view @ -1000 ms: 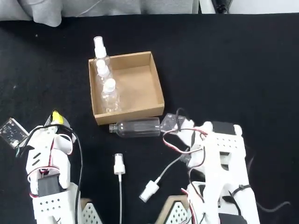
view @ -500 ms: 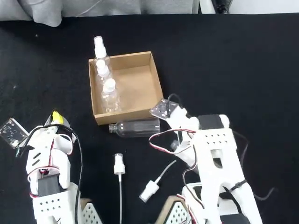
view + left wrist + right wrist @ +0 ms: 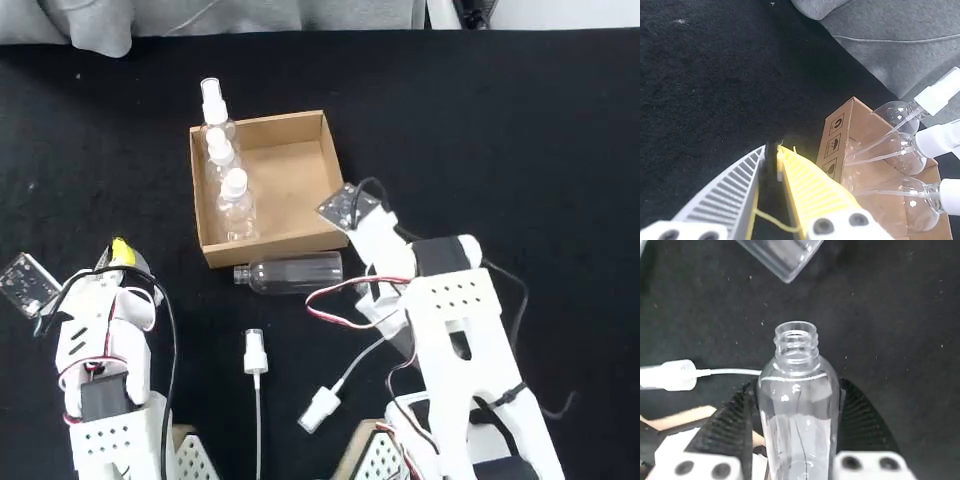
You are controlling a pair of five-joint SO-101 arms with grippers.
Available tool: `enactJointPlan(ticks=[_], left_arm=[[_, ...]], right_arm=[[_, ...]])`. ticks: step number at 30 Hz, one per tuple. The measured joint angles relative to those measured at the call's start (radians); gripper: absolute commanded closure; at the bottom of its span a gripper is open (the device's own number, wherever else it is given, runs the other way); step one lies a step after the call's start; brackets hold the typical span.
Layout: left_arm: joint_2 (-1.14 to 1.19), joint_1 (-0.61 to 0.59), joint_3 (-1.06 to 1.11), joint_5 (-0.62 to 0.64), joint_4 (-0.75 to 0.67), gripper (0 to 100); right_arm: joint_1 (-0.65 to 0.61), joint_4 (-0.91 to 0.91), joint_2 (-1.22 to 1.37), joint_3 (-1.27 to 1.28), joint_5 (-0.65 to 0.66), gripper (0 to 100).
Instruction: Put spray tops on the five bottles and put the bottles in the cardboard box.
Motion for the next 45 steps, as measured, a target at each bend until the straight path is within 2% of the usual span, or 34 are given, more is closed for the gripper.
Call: enactJointPlan(ticks=[6, 16, 25, 31, 38, 45], left_arm=[[0.0, 0.0, 0.0, 0.0, 0.0, 97], [0.0, 0.0, 0.0, 0.0, 0.0, 97], [0.0, 0.0, 0.0, 0.0, 0.0, 97], [0.0, 0.0, 0.0, 0.0, 0.0, 97], [0.0, -0.005, 0.0, 0.0, 0.0, 97], [0.0, -0.091, 0.0, 0.0, 0.0, 97]], right_arm=[[-0.003, 0.017, 0.0, -0.055, -0.044, 91.0], [-0.003, 0.133, 0.0, -0.196, -0.048, 91.0], [-0.005, 0.18, -0.224, -0.196, -0.092, 91.0], [-0.005, 0.181, -0.284, -0.196, -0.12, 91.0], [-0.005, 0.06, -0.305, -0.196, -0.229, 91.0], [-0.005, -0.14, -0.341, -0.083, -0.328, 91.0]])
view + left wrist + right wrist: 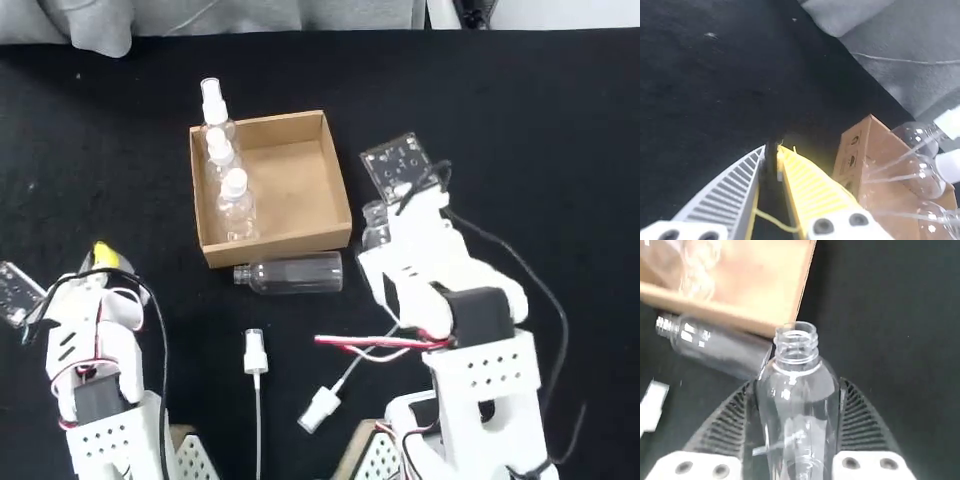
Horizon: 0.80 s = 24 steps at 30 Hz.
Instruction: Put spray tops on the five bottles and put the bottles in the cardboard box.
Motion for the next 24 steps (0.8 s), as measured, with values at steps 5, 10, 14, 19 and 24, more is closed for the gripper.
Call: enactJointPlan(ticks=[5, 10, 14, 19, 24], left_arm=[[0.0, -0.012, 0.0, 0.0, 0.0, 97], [0.0, -0.012, -0.003, 0.0, 0.0, 97], [0.0, -0.012, -0.003, 0.0, 0.0, 97], [0.0, -0.018, -0.003, -0.015, 0.0, 97], [0.0, -0.058, -0.005, -0.1, 0.0, 97]], right_arm=[[0.0, -0.107, -0.061, 0.11, -0.008, 91.0], [0.0, -0.183, -0.12, 0.204, -0.011, 91.0], [-0.002, -0.222, -0.157, 0.261, -0.011, 91.0], [-0.002, -0.301, -0.206, 0.365, -0.048, 91.0], [-0.002, -0.359, -0.267, 0.448, -0.078, 91.0]])
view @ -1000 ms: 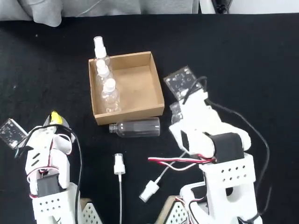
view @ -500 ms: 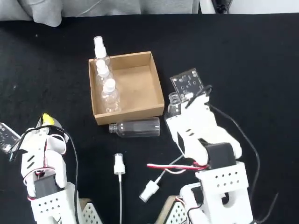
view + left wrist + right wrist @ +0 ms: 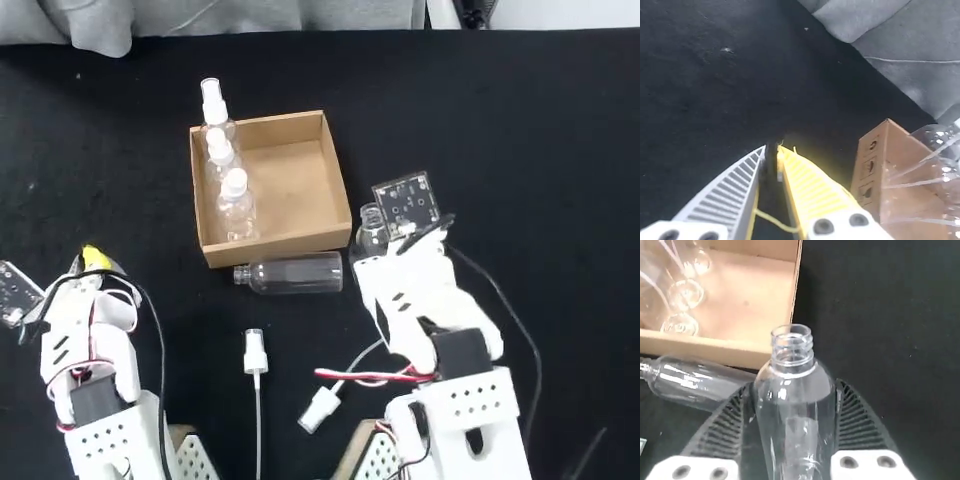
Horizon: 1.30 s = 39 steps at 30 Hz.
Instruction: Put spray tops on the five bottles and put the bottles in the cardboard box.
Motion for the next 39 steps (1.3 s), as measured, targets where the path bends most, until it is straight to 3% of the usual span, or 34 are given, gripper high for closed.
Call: enactJointPlan(ticks=[5, 12, 20, 31, 39], left_arm=[[0.0, -0.008, -0.061, -0.041, 0.114, 97], [-0.002, -0.003, -0.252, -0.253, 0.358, 97], [-0.009, 0.161, -0.385, -0.31, 0.517, 97], [0.003, 0.344, -0.414, -0.433, 0.557, 95], [0.267, 0.465, -0.423, -0.433, 0.557, 90]], right_arm=[[0.0, -0.037, -0.057, 0.06, -0.002, 91.0], [0.021, -0.095, -0.12, 0.118, -0.049, 91.0], [0.044, -0.097, -0.127, 0.123, -0.061, 91.0], [0.044, -0.098, -0.127, 0.135, -0.061, 91.0], [0.044, -0.098, -0.127, 0.135, -0.061, 91.0]])
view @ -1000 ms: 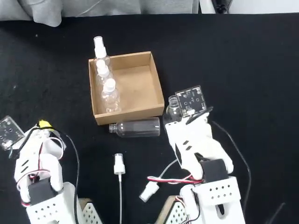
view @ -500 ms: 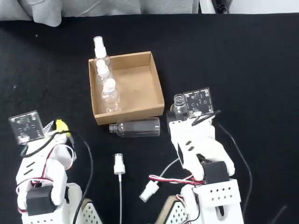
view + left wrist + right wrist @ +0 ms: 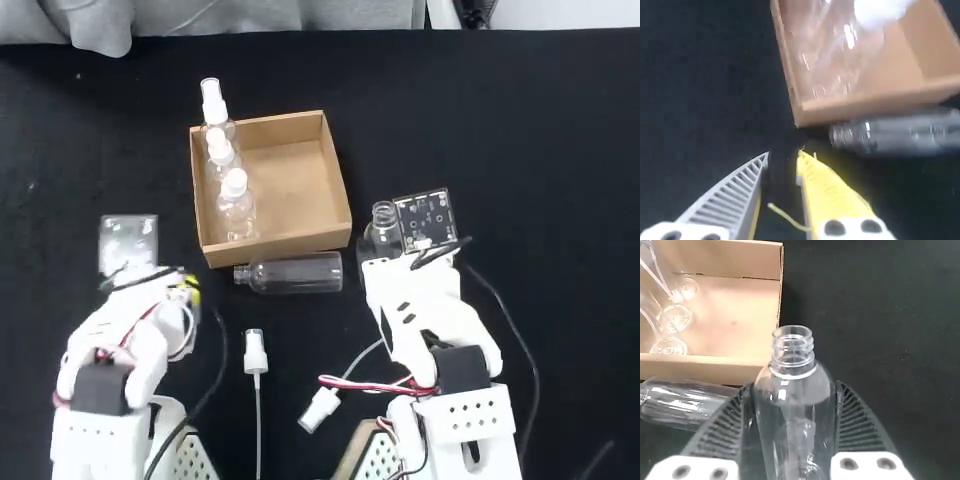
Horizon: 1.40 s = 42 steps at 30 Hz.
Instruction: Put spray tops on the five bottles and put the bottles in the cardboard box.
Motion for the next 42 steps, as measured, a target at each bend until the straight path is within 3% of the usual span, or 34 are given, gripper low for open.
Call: enactJointPlan(ticks=[5, 11, 22, 30, 42], left_arm=[[0.152, 0.08, -0.044, -0.003, 0.0, 90], [0.258, 0.15, -0.052, -0.005, 0.0, 81], [0.374, 0.229, -0.081, 0.049, 0.031, 80], [0.508, 0.324, -0.081, 0.212, 0.008, 80], [0.709, 0.446, -0.081, 0.296, -0.092, 80]], right_arm=[[0.0, 0.0, 0.0, 0.0, 0.0, 91.0], [0.0, -0.031, 0.0, 0.014, 0.0, 91.0], [0.002, -0.034, 0.0, 0.015, 0.0, 91.0], [0.002, -0.034, 0.0, 0.015, 0.0, 91.0], [0.002, -0.034, 0.0, 0.015, 0.0, 91.0]])
